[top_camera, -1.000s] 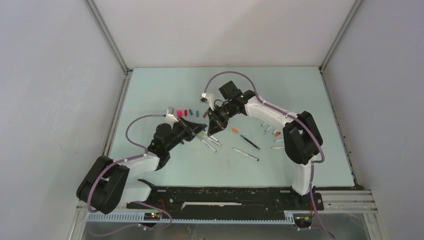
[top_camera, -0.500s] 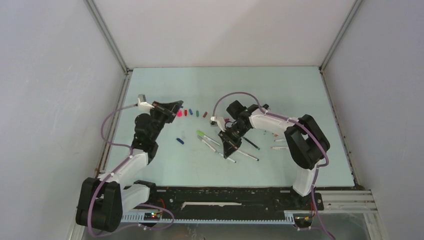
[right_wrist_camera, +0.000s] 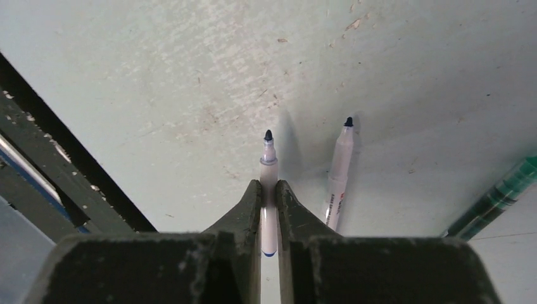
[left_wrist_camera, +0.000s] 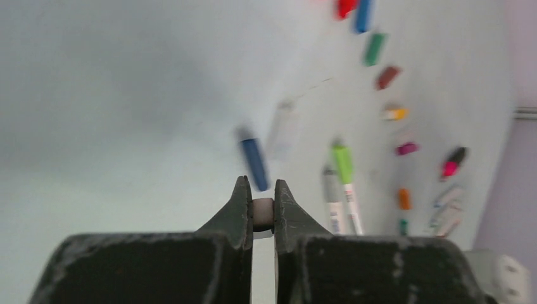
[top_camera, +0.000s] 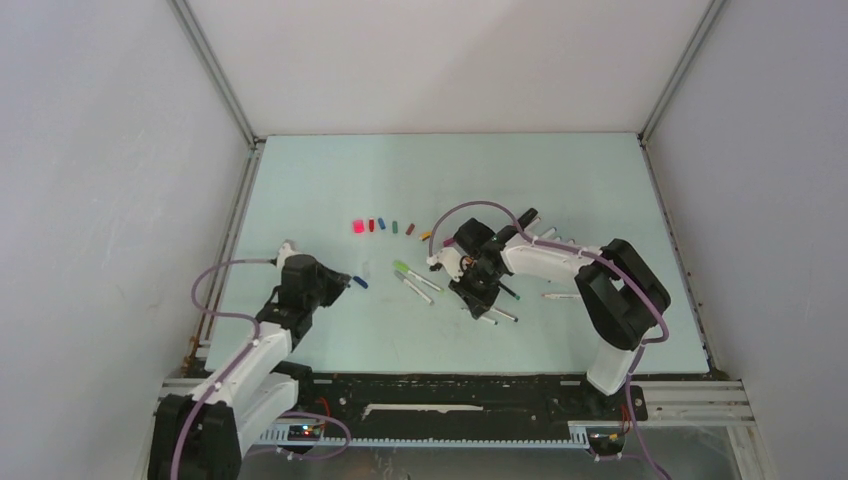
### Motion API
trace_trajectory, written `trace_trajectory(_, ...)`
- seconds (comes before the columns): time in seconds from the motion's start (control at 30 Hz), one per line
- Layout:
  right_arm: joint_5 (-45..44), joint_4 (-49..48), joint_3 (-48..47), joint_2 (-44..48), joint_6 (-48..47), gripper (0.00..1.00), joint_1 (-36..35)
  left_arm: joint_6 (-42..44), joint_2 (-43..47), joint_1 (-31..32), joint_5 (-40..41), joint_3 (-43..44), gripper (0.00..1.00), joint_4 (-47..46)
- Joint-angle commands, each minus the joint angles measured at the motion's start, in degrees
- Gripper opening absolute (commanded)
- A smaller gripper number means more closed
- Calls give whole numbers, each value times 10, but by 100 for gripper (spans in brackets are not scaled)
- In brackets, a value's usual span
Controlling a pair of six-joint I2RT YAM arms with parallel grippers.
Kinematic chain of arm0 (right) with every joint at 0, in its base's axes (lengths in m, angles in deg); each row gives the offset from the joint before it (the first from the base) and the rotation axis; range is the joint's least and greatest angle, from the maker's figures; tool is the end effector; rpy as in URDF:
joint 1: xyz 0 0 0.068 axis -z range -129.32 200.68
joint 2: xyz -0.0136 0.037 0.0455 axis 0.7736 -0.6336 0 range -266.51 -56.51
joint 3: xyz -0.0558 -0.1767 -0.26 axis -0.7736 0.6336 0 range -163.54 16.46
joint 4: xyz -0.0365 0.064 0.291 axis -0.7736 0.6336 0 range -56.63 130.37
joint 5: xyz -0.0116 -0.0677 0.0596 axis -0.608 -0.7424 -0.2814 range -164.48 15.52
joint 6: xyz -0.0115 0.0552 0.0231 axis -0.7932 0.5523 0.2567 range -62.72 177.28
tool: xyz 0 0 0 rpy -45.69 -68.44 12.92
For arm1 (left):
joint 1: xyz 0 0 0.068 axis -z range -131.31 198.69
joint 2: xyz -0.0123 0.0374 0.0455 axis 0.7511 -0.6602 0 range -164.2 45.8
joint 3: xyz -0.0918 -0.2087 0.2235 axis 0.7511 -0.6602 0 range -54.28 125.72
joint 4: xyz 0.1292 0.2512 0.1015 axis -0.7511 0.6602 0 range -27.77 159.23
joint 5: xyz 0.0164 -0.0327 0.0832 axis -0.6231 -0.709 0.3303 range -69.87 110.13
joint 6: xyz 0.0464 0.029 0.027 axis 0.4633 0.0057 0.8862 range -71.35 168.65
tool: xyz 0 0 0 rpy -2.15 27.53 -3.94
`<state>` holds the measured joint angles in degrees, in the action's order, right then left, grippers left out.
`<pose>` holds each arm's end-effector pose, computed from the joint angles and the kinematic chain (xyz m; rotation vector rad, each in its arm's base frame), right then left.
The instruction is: Open the pen caps
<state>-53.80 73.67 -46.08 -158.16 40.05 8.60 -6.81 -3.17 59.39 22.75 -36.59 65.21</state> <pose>0.2595 0.2561 0.1704 -1.5196 2.5670 0.5909 0.1867 -0.0332 0.1841 -0.8749 2.0547 -0.6018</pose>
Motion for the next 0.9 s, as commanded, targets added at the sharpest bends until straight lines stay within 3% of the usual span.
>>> trace_trajectory(0.0, -37, -17, -3, -7, -5, 12, -3, 18, -36, -2, 36, -18, 1, 24)
trace_trajectory(0.27, -6, -8, -17, 7, -7, 34, -5, 16, -122, -2, 53, 13, 8, 46)
trace_trajectory(0.47, 14, 2, -65, 19, -22, 41, -5, 6, -136, -2, 54, 22, 30, 67)
trace_trajectory(0.63, 52, -33, -142, -18, -4, 44, -3, 7, -83, -2, 79, 35, 43, 113)
trace_trajectory(0.87, 62, -1, -284, -152, 30, 45, -10, 40, 35, -2, 90, 50, 59, 164)
